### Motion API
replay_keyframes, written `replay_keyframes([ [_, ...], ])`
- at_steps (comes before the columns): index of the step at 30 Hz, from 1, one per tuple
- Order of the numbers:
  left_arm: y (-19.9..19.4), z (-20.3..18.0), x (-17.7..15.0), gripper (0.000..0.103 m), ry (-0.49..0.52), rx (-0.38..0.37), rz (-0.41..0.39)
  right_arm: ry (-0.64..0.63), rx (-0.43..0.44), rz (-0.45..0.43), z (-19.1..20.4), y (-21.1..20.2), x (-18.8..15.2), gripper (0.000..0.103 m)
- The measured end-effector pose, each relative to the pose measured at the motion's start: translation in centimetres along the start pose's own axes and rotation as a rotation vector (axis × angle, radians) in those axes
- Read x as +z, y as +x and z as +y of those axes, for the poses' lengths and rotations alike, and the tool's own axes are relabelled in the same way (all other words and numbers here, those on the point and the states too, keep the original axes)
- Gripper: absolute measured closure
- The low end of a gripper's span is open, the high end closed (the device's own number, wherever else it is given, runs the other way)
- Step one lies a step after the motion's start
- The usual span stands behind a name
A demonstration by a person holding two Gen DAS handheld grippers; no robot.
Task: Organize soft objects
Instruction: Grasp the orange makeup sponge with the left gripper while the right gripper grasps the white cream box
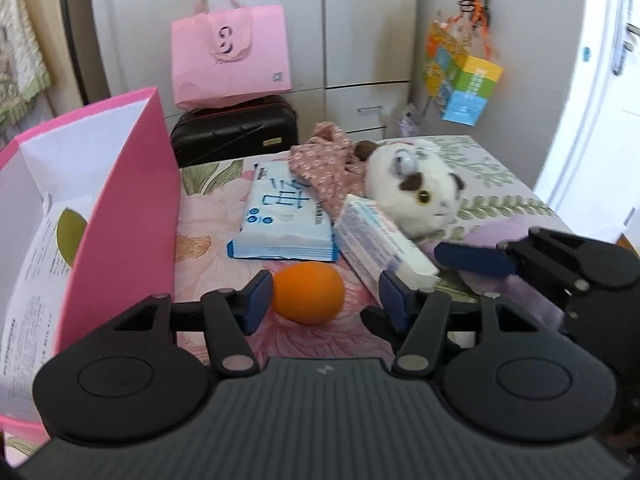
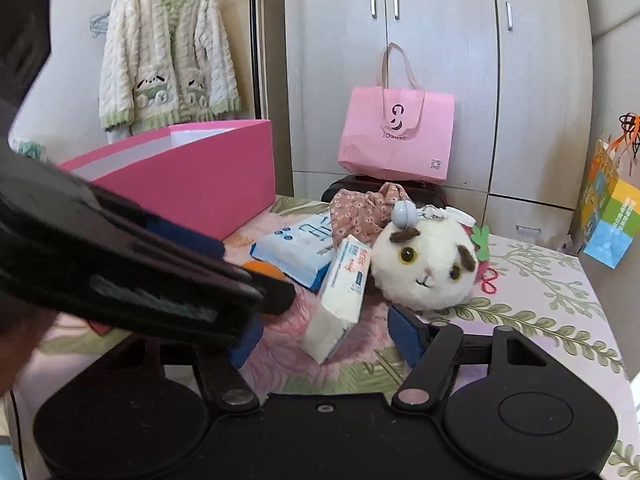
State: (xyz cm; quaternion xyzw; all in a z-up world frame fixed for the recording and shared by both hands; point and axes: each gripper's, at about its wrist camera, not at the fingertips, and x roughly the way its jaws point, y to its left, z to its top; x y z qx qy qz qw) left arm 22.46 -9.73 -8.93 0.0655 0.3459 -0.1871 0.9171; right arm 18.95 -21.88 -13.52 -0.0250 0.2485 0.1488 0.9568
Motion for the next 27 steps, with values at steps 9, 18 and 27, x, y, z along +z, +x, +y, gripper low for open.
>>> replay_keyframes([
  [9,2.1,0.4,-0.9,0.048,-0.065,0.080,-0.038,0.006,-0.016,0.060,0.3,2.0,0.2,0.055],
  [18,2.7,1.4,-1.4,0.055,-0.142,0.062,-0.034,0.006,-0.015,0.056,0.4,2.5,0.1,0.077],
  [27,1.5,0.9,-1.6,0.056,-0.161,0.032,-0.052,-0.013,-0.050,0.021,0.7,1.4,-0.1,0.081],
])
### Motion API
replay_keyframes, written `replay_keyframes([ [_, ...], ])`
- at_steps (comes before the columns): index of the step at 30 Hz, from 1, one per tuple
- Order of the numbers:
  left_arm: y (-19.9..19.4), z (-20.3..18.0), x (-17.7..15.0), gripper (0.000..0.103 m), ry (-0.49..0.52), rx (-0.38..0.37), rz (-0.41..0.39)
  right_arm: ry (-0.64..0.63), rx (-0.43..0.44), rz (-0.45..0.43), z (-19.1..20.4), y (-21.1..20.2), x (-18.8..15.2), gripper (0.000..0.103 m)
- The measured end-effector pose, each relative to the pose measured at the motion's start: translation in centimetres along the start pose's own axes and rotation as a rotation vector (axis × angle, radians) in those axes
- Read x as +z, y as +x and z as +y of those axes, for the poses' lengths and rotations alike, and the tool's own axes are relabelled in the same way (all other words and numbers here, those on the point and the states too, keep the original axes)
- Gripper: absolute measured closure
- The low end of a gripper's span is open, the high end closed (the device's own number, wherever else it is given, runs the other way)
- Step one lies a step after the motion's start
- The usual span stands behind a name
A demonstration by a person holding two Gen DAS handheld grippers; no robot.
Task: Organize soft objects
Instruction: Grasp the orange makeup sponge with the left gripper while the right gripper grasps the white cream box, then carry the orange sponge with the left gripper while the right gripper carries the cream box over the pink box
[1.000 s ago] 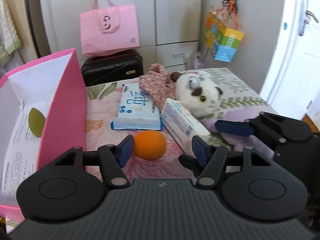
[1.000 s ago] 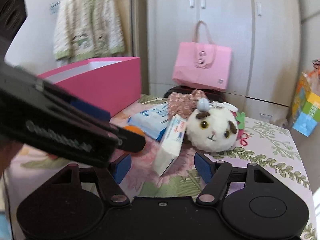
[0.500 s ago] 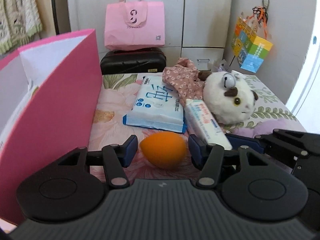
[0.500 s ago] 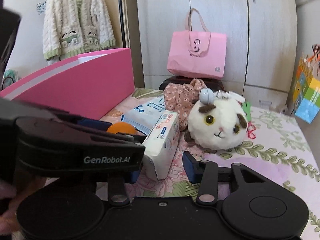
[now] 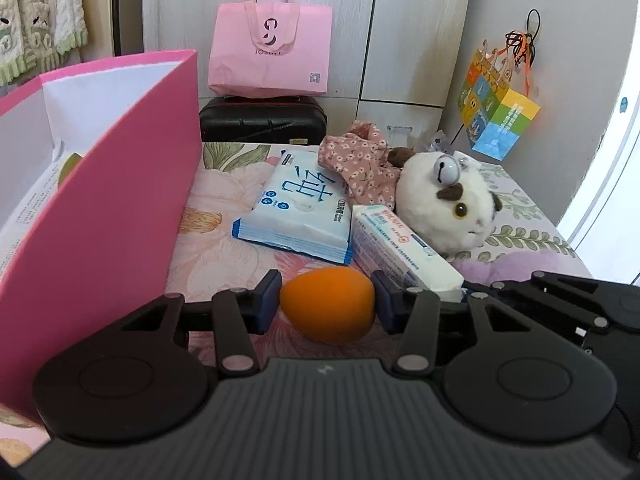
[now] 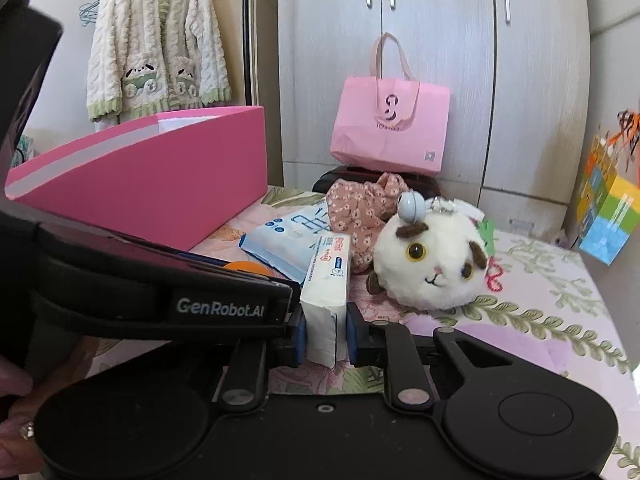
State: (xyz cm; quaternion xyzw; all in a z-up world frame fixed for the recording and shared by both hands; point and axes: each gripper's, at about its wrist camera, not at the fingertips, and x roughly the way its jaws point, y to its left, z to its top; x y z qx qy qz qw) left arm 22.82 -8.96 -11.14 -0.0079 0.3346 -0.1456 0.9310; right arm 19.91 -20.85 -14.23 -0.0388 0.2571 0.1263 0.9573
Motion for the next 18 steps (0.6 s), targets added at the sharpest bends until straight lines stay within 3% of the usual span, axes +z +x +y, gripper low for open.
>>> replay_keyframes([
  [18,-6.5,0.1,-2.9,0.056,-0.003,-0.032,-0.036,0.032,-0.024,-0.022,1.9,-5.4,-2.5,0.081],
])
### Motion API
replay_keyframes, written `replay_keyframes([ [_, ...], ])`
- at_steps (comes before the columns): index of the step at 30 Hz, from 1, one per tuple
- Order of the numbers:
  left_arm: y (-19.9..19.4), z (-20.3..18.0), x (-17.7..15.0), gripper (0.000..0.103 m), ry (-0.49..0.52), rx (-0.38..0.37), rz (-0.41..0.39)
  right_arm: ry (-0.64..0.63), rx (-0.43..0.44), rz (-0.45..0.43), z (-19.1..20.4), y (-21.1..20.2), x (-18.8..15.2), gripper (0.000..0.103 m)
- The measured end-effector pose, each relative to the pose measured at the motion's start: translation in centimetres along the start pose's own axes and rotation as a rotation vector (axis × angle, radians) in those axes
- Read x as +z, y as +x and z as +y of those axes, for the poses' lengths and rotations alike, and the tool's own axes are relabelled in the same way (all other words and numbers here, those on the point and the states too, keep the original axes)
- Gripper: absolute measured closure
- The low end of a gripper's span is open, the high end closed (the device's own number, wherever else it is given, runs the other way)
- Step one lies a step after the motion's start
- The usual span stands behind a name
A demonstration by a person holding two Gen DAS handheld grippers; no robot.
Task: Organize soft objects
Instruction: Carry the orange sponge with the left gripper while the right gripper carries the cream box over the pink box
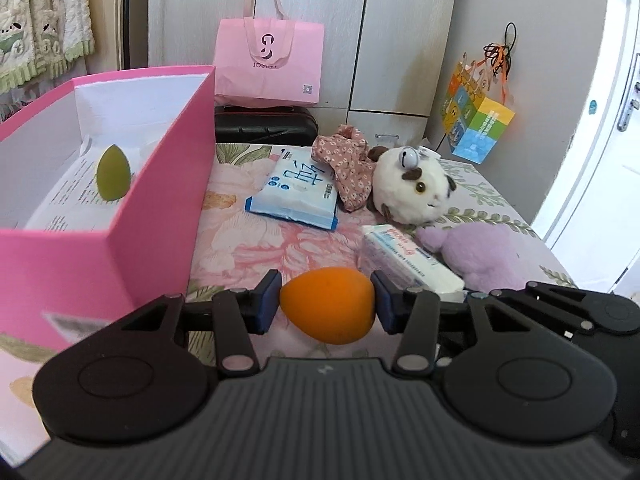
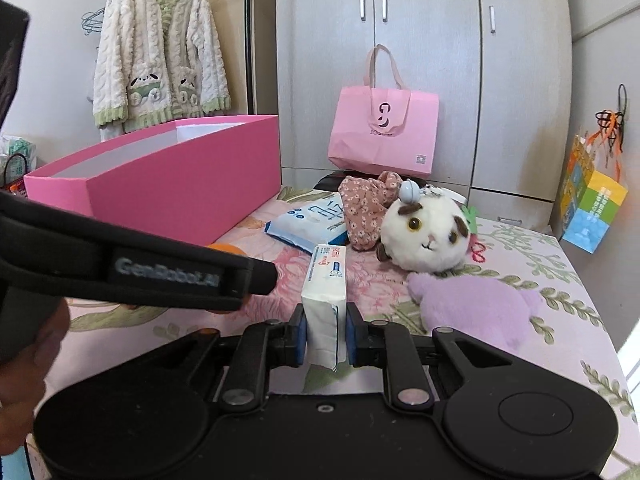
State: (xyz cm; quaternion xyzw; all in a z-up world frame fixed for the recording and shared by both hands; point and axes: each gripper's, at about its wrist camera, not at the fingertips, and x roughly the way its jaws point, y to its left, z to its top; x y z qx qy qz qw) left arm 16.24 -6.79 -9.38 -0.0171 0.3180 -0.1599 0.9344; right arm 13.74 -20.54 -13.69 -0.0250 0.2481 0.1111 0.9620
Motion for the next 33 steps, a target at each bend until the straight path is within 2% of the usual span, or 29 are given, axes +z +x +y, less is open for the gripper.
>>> replay_keyframes([
  [7,-1.5,0.6,-1.5,0.056,-0.003,-0.030,0.024,0.046,0.002,-0.014,0.2,-1.6,-1.5,0.081],
  [15,-3.3,1.4,-2.5,0.056,-0.005,-0.045,0.043,0.048,0.011,-0.041,0.7,-3.7,-1.4,0.081],
  [24,-5.6,1.7,-3.7,0.056,0.071,-0.089,0.107,0.034,0.132,0.000,1.0,-6.1,-1.3,0.081],
  [28,-7.0,2.1,-3.9,0.056,0.117,-0.073,0.121,0.040,0.186,0.017,0.9,-7.1,-1.2,0.081],
  [33,-8.4,3.6,-3.7,0.056,0.124,-0.106,0.186,0.026,0.272,0.060,1.4,-7.7,-0.6,0.081],
])
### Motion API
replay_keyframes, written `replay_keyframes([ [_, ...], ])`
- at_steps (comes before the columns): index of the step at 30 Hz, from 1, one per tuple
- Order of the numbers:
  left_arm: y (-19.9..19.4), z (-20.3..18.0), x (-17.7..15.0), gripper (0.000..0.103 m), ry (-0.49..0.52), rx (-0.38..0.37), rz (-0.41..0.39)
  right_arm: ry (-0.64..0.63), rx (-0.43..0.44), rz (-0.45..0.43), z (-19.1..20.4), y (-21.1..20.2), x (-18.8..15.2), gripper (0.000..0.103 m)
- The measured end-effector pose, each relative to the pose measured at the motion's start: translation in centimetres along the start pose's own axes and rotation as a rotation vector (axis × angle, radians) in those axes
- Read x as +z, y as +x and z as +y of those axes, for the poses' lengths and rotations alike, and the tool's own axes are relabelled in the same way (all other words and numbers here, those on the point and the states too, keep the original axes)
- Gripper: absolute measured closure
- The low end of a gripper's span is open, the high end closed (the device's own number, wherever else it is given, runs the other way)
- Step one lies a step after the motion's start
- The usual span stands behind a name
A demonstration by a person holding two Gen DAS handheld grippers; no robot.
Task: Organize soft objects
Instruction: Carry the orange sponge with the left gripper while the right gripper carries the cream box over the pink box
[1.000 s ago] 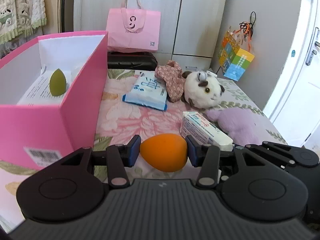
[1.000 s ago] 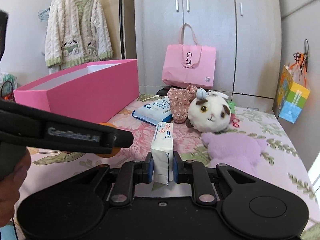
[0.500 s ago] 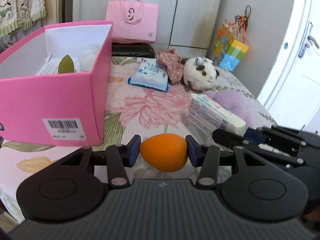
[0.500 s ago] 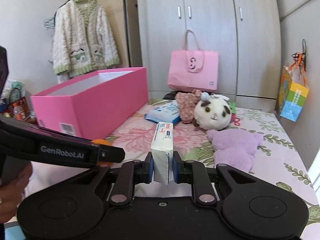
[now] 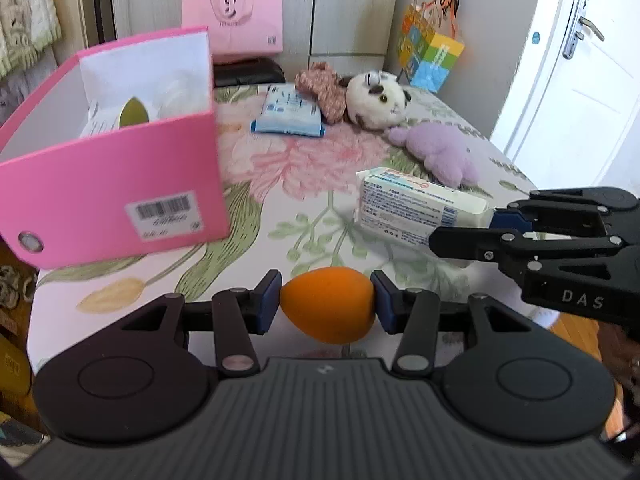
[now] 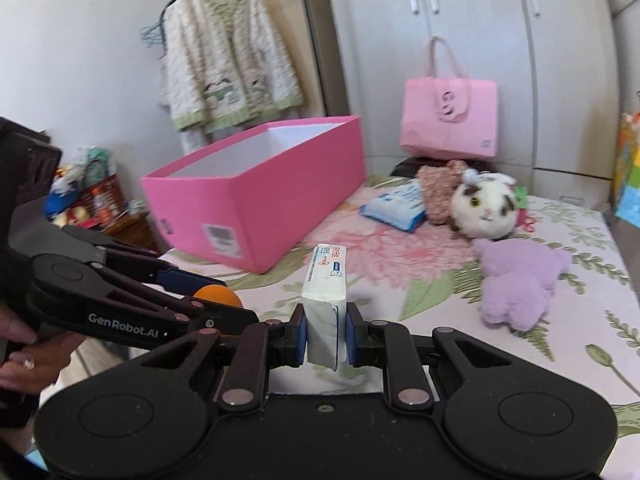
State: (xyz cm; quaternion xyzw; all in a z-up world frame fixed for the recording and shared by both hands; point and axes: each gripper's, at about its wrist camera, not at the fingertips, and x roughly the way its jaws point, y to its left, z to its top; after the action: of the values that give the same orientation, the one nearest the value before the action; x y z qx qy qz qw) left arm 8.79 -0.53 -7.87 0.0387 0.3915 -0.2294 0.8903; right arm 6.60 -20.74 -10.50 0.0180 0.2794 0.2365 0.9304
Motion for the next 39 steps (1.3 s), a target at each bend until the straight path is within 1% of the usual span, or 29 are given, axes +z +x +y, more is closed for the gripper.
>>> replay_keyframes([
  [6,-2.6,2.3,-0.1,0.056,-0.011,0.008,0.047,-0.027,0.117,0.075,1.9,-0.1,1.2,0.081],
  [9,-4.2,3.5,0.1,0.056,-0.030,-0.015,0.079,-0.045,0.169,0.115,3.1,0.1,2.3,0.081],
  [11,-5.1,4.1,0.3,0.056,-0.018,-0.043,0.113,-0.052,0.210,0.141,3.8,0.1,3.1,0.081],
  [13,-6.1,4.9,0.7,0.056,-0.020,-0.040,0.137,-0.054,0.251,0.163,4.6,0.2,4.0,0.081],
  [15,-7.3,5.5,1.3,0.056,-0.013,-0.035,0.129,-0.050,0.285,0.176,5.2,0.4,5.1,0.081],
  [17,-8.7,5.9,2.0,0.056,0.003,-0.019,0.102,-0.053,0.313,0.178,5.9,0.6,6.2,0.081],
  [19,-10.0,6.5,3.0,0.056,0.008,0.003,0.061,-0.065,0.327,0.166,6.6,0.9,7.3,0.081],
  [23,-11.2,7.9,5.3,0.056,0.017,0.051,-0.017,-0.081,0.356,0.123,7.6,1.6,9.9,0.081],
  [27,-10.4,9.2,7.8,0.055,0.064,0.093,-0.073,-0.081,0.349,0.072,7.6,3.0,12.4,0.081],
  [30,-8.5,10.7,9.7,0.055,0.065,0.099,-0.068,-0.073,0.341,0.039,7.3,4.6,14.1,0.081],
  [33,-6.4,12.7,11.7,0.055,0.037,0.098,-0.076,-0.059,0.297,0.019,6.7,6.9,15.9,0.081],
  [35,-5.0,14.0,12.7,0.055,0.021,0.102,-0.099,-0.044,0.278,0.022,6.1,8.6,16.7,0.081],
  [36,-4.3,14.4,13.3,0.055,0.033,0.108,-0.113,-0.036,0.265,0.023,5.8,9.7,17.2,0.081],
  [37,-3.4,15.0,13.9,0.055,0.027,0.124,-0.121,-0.032,0.253,0.027,5.5,10.8,17.7,0.081],
  [39,-1.8,16.0,14.9,0.055,0.014,0.124,-0.113,-0.027,0.227,0.052,5.1,13.1,18.7,0.081],
])
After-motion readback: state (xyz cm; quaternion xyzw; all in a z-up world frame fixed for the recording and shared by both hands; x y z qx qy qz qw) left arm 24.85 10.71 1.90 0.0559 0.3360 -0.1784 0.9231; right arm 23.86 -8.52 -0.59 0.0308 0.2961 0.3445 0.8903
